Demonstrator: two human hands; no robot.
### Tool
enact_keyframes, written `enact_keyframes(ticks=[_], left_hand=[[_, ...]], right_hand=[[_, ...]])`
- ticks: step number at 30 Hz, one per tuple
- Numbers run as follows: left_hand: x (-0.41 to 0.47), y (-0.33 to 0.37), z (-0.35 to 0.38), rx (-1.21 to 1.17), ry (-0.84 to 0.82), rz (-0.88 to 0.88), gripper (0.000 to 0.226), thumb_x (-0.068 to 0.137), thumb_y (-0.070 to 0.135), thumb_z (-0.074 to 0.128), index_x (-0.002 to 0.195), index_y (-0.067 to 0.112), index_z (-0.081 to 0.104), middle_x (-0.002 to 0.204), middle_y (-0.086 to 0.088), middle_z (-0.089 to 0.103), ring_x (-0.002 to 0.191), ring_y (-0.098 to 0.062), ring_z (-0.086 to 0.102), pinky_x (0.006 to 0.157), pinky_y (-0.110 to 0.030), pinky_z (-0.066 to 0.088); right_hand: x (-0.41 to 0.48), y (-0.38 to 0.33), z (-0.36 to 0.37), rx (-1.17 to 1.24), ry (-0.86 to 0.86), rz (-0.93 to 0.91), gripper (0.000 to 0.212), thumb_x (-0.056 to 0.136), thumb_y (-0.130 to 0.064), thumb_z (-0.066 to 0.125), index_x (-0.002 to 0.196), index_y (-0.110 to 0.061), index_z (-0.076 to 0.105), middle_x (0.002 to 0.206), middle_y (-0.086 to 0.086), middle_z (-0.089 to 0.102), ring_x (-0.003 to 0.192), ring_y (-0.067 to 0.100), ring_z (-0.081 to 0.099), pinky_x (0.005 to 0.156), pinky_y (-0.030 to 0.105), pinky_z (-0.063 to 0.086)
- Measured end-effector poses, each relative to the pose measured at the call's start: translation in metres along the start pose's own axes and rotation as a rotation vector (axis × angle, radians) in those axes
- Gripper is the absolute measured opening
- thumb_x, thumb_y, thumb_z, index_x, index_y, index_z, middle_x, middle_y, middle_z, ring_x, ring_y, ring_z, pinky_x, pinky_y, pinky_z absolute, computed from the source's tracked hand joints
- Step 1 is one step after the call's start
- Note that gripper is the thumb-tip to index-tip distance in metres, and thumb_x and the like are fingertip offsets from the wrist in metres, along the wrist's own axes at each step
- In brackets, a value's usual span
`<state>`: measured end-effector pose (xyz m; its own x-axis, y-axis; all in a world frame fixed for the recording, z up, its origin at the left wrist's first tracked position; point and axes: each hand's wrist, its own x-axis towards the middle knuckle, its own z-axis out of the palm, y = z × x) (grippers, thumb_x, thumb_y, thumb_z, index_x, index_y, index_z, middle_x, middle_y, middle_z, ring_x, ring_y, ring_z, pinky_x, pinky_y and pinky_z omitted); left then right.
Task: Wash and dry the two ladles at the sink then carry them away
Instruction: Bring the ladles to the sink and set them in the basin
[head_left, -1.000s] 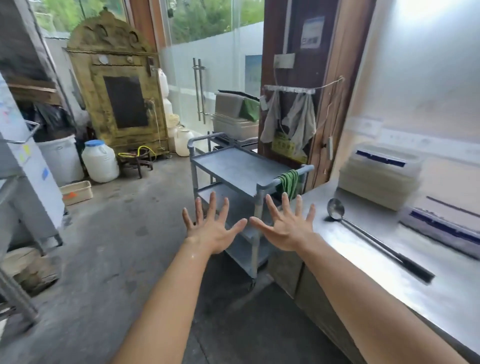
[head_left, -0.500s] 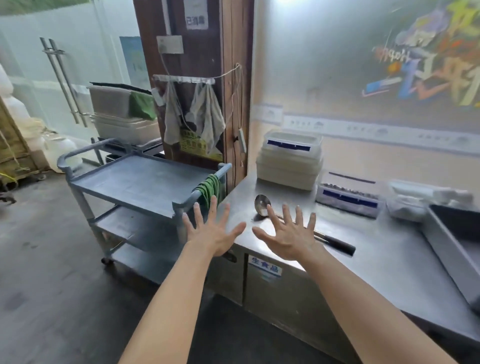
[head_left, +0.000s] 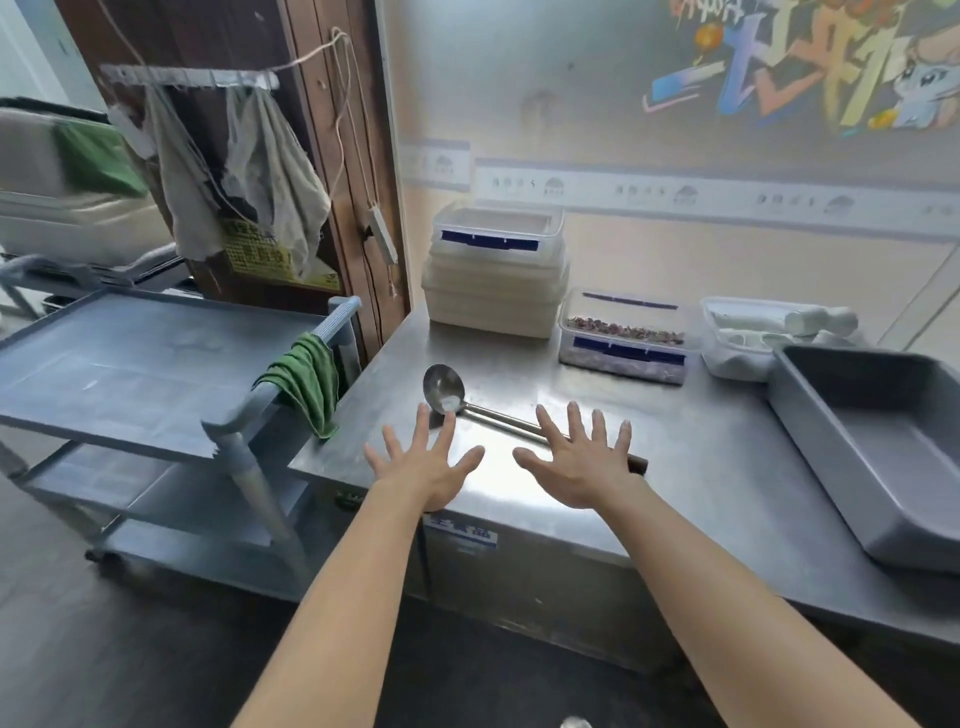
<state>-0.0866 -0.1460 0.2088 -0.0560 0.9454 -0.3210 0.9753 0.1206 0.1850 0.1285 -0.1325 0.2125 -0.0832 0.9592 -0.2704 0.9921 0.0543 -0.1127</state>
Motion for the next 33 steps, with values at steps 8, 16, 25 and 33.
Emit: enact_keyframes(ticks=[8,16,25,33], left_hand=[[0.104,0.080,0.038,-0.119,-0.109,-0.032,0.078,0.088,0.080,0.009,0.152,0.045,-0.018,0.161,0.008,-0.029,0.150,-0.043,-0.004,0.116,-0.065,0.004],[0.183,0.135,0.079,-0.441,-0.150,-0.161,0.092,0.090,0.076,0.023,0.158,0.022,-0.006,0.165,-0.007,0.017,0.147,-0.035,0.024,0.116,-0.053,0.027],[0.266,0.147,0.118,-1.120,-0.202,-0.599,0.080,0.095,0.069,0.025,0.155,0.015,0.024,0.156,-0.008,0.036,0.131,-0.032,0.048,0.106,-0.047,0.044],[0.349,0.134,0.139,-1.635,-0.167,-0.906,0.044,0.100,0.037,0.052,0.131,0.006,0.050,0.110,-0.011,0.060,0.104,-0.030,0.062,0.087,-0.042,0.056]], right_hand=[[0.107,0.073,0.010,0.053,-0.109,-0.019,0.084,0.095,-0.078,0.023,0.162,-0.041,-0.012,0.173,0.007,-0.017,0.158,0.039,-0.017,0.121,0.066,-0.016],[0.191,0.121,0.043,0.062,-0.284,-0.061,0.092,0.102,-0.046,0.050,0.163,-0.028,-0.017,0.173,0.007,-0.019,0.159,0.039,-0.005,0.125,0.059,0.014],[0.261,0.128,0.090,0.137,-0.378,-0.126,0.084,0.099,-0.023,0.058,0.163,-0.018,0.004,0.168,0.015,0.005,0.141,0.036,0.039,0.102,0.047,0.051],[0.321,0.133,0.113,0.165,-0.432,-0.068,0.049,0.098,-0.016,0.055,0.146,-0.012,0.046,0.139,0.017,0.052,0.125,0.037,0.054,0.102,0.042,0.048]])
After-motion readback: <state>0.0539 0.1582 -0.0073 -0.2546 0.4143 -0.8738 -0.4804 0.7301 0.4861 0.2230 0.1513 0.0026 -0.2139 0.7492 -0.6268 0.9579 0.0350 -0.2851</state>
